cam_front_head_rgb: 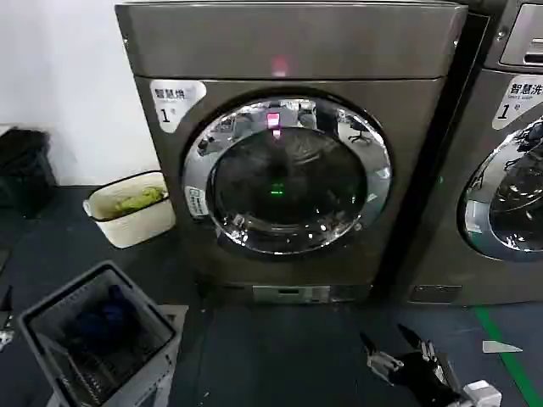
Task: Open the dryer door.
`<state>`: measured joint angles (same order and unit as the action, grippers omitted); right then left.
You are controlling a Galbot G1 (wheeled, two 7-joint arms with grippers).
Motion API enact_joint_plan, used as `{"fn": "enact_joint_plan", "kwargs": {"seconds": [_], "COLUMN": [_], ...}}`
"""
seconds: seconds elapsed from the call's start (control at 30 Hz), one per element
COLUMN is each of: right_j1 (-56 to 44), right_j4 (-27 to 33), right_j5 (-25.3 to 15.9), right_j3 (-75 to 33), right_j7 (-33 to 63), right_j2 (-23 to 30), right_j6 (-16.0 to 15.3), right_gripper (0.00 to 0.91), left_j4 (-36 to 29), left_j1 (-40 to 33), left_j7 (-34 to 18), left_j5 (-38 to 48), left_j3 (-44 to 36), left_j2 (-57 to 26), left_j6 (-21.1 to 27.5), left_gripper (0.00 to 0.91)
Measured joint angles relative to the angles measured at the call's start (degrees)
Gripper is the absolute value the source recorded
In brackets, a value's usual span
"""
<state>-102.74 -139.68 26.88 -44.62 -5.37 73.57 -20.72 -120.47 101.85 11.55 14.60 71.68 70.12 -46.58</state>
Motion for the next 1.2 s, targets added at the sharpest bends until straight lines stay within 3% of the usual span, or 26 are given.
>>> {"fn": "enact_joint_plan", "kwargs": {"seconds": [0.13,0.3,0.67,1.2], "right_j1": [2.36,7.50,21.84,42.39], "right_j4": [0.99,2.41,8.03,19.06], "right_j5": [1.41,3.75,4.02,4.90], "right_j3": [0.26,2.49,12.37,29.27], "right_j7": [-1.38,-1.03,-1.60,-0.48], "right_j2": [-2.02,-6.64,-16.59,-20.51], "right_j6": [2.95,3.78,10.08,10.81], "right_gripper": [0.907,0.907,0.907,0.907], "left_j4": [-0.18,-1.05,-2.59,-4.38], "left_j1": [0.02,0.15,0.16,2.43], "left_j7": [0.07,0.41,2.59,3.41], "left_j5": [-0.30,-0.35,-0.82,-1.65], "left_j3": [-0.14,-0.01,-0.32,0.13], "left_j2": [0.12,-0.20,1.09,4.10], "left_j6": [0.04,0.29,0.69,-0.05], "left_gripper": [0.907,0.907,0.907,0.907]}}
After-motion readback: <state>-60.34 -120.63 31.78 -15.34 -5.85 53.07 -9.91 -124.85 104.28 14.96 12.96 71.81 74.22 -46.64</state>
